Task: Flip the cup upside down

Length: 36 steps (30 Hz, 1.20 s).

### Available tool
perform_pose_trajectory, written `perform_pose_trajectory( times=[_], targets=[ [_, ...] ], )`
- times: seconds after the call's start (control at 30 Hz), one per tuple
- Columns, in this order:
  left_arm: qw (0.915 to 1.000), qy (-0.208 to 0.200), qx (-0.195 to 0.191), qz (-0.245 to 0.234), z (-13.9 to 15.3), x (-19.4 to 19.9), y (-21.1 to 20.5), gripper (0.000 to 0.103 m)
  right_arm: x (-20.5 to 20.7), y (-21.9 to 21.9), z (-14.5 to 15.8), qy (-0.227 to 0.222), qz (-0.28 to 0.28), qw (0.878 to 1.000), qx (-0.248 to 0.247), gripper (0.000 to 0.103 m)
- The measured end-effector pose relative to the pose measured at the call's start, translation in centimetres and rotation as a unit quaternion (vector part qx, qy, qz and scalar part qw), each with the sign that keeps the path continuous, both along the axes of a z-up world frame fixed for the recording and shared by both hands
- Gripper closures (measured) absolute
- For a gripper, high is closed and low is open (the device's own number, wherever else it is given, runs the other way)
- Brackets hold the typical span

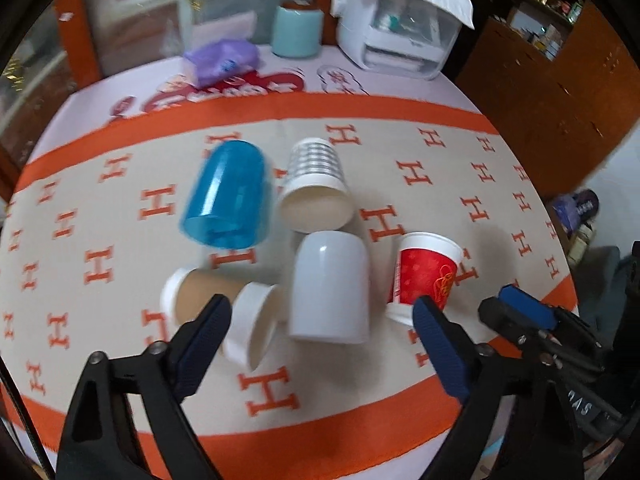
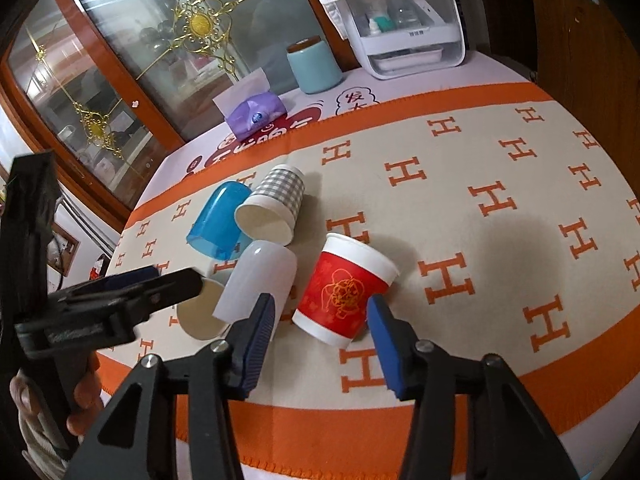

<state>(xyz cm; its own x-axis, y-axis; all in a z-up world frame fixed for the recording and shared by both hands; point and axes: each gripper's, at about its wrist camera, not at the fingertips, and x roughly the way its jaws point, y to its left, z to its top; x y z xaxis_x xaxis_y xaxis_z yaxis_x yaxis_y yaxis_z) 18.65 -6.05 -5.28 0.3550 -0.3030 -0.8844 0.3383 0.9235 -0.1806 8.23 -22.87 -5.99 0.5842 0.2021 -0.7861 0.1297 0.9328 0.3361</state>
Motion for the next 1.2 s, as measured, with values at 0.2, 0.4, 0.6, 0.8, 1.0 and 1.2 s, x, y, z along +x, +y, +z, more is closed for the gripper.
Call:
perform_pose_trajectory(
  times=[0.2, 0.4, 0.6, 0.8, 1.0, 1.2],
  targets=[
    [0.9975, 0.054, 0.031, -0.033, -3.8, 3.2, -3.6, 0.045, 0.6, -0.2, -1.0, 0.014, 0.003, 1.000, 0.007, 0.055],
    [0.9940, 0.067, 0.081, -0.032, -6.6, 4.3, -5.2, 0.045, 0.6, -0.1, -1.1, 0.014, 0.006, 1.000, 0.001, 0.055],
    [0.9938, 0.060, 0.087, -0.036, -7.0, 4.3, -5.6, 0.041, 0.6, 0.3, -1.0, 0.011, 0.012, 1.000, -0.008, 0.055],
    [0.9919, 0.060, 0.107, -0.034, -7.7, 4.7, -6.0, 0.038, 0.5, 0.6, -0.9, 0.008, 0.013, 1.000, -0.020, 0.055],
    [0.9914, 0.066, 0.109, -0.031, -8.3, 5.0, -6.2, 0.038, 0.5, 0.8, -0.7, 0.002, 0.012, 0.999, -0.039, 0.055],
    [0.9904, 0.087, 0.103, -0.029, -9.6, 5.0, -6.2, 0.041, 0.2, 0.9, -0.5, -0.002, 0.011, 0.999, -0.052, 0.057]
  ],
)
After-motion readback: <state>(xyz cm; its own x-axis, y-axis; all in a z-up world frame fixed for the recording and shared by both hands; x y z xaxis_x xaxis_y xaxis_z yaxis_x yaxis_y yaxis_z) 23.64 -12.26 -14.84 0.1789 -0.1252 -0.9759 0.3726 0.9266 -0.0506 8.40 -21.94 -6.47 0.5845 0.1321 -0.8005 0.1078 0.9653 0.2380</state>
